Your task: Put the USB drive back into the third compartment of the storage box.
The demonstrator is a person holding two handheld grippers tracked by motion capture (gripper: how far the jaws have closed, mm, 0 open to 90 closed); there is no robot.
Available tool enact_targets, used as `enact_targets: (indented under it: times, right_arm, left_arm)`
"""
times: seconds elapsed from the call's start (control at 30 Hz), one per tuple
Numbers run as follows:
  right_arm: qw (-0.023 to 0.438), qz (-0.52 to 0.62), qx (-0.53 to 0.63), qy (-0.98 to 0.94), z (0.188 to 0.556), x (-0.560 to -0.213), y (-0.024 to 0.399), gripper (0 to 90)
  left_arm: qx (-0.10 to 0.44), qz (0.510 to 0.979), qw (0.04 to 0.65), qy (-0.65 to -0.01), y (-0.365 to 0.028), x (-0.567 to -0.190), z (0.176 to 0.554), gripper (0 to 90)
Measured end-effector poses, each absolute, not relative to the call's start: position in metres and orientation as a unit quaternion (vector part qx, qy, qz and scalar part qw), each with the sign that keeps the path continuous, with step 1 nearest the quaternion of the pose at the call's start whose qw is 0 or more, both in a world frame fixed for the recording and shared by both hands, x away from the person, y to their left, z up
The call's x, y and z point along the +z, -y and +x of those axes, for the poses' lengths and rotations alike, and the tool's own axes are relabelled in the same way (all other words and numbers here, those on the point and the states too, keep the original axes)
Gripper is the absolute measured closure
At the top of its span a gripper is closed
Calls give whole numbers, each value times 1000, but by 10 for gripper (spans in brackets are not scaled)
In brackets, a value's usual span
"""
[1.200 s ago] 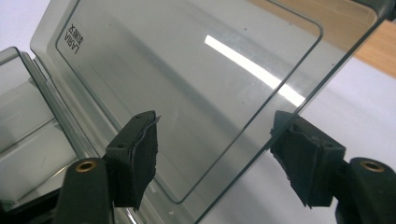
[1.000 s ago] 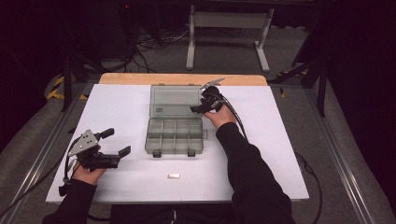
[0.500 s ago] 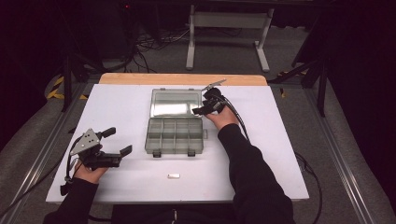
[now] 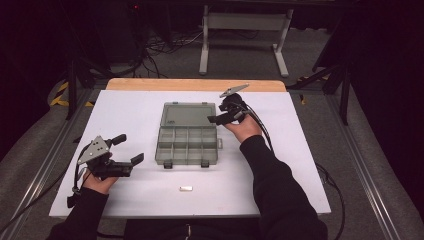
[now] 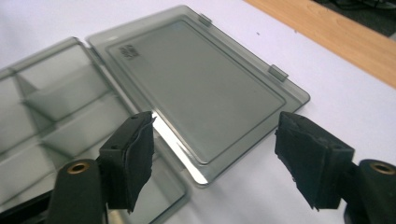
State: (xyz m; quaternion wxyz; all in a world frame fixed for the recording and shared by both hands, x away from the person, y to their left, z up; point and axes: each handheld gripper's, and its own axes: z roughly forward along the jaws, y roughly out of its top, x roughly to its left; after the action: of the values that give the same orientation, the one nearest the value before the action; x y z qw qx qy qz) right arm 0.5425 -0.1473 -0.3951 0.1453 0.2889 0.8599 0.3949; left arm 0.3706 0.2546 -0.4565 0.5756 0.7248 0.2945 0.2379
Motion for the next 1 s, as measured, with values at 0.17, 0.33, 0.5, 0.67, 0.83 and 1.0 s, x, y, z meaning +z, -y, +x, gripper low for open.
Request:
enact_targets:
  times: [0.17,0.33,0.5,0.67,0.83,1.0]
  right_arm:
    - [147,268,402,-863,523,-385,146,270]
    - [147,242,409,-868,505,-377,142,256]
    - [144,209,413,-875,486,-368,135,239]
    - [141,179,411,-883,469,-363,127,234]
    - [136,148,409,-890,453,-361,119,233]
    - [131,126,404,-897,441,-362,112,233]
  left_arm:
    - [237,722,579,-297,-256,-455,370,49]
    - [237,724,576,-296,-256,-456,369,49]
    - [237,725,574,-299,-257,-456,367,48]
    - [237,725,574,-299,-258,-456,367,48]
    - [236,724,574,-301,-259,-456,367,46]
    - [237,723,574,-302,-259,-456,367,46]
